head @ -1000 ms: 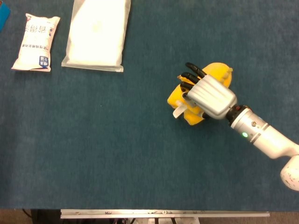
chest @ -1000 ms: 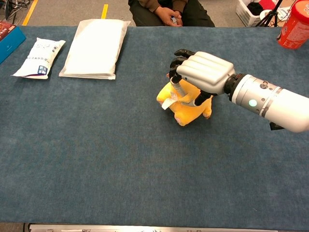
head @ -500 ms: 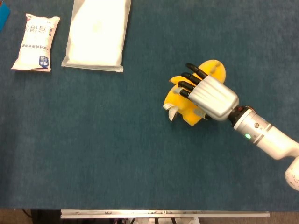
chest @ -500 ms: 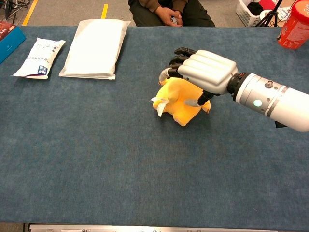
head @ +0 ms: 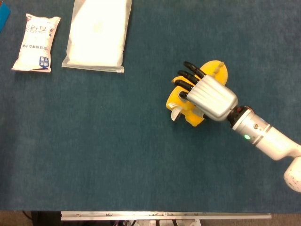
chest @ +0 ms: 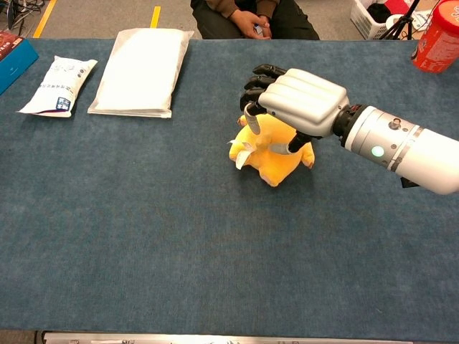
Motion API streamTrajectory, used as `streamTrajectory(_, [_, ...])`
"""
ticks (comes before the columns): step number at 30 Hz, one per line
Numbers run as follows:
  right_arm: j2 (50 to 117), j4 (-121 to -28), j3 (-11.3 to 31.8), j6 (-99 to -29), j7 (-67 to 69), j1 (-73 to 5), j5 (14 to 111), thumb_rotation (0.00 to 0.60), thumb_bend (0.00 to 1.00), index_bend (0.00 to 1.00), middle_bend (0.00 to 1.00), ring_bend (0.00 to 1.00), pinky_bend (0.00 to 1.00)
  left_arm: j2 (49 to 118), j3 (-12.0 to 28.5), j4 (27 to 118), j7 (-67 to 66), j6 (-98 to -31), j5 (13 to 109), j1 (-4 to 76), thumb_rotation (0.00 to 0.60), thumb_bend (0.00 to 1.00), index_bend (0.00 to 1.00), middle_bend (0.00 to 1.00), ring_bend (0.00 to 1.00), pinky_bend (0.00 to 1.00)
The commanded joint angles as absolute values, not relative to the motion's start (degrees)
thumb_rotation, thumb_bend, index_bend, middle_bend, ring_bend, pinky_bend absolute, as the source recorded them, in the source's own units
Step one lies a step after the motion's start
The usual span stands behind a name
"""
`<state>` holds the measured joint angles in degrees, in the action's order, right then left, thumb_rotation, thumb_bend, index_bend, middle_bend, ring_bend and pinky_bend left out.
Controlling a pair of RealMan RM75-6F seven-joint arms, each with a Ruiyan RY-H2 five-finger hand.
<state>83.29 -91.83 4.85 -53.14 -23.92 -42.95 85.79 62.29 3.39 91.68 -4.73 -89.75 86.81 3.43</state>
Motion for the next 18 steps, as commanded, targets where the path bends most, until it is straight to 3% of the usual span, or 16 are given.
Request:
streamTrajectory(1, [83.53, -91.52, 4.92, -52.77, -24.04, -43.21, 85.35, 0.6, 0.2, 0.51, 0.3, 0.13, 0.06, 62.25, 3.4, 91.66, -4.68, -89.78, 86.76, 3.38, 0.6, 0.39, 0.46, 0.43, 0.33, 0.41])
streamTrajectory(7, [84.29, -90.83, 5.01, -52.34, -24.35, -43.76, 84.71, 0.6, 0.2, 0.54, 0.31, 0.13, 0.06, 62.22, 3.53, 91.6, -4.69, -89.85, 86.42, 3.25, 0.6, 0.39, 0.46, 0.43, 0.33, 0.41])
streamTrajectory(13, [85.41, -89.77, 5.13, -52.48, -24.5, -44.01, 84.0, 0.6, 0.26, 0.79, 0.41, 0.14, 0.06, 62.21, 3.59, 91.6, -4.66, -89.96, 86.37, 3.17, 0.6, 0.39, 0.46, 0.43, 0.33, 0.41])
streamTrajectory(18, [84.84, -89.96, 4.79, -52.66, -23.78, -44.01, 84.28, 0.6, 0.25, 0.8, 0.41, 0.15, 0.06, 62.12, 3.58, 91.71, -4.69, -90.03, 86.36, 3.08, 0.6, 0.39, 0.46, 0.43, 0.33, 0.41])
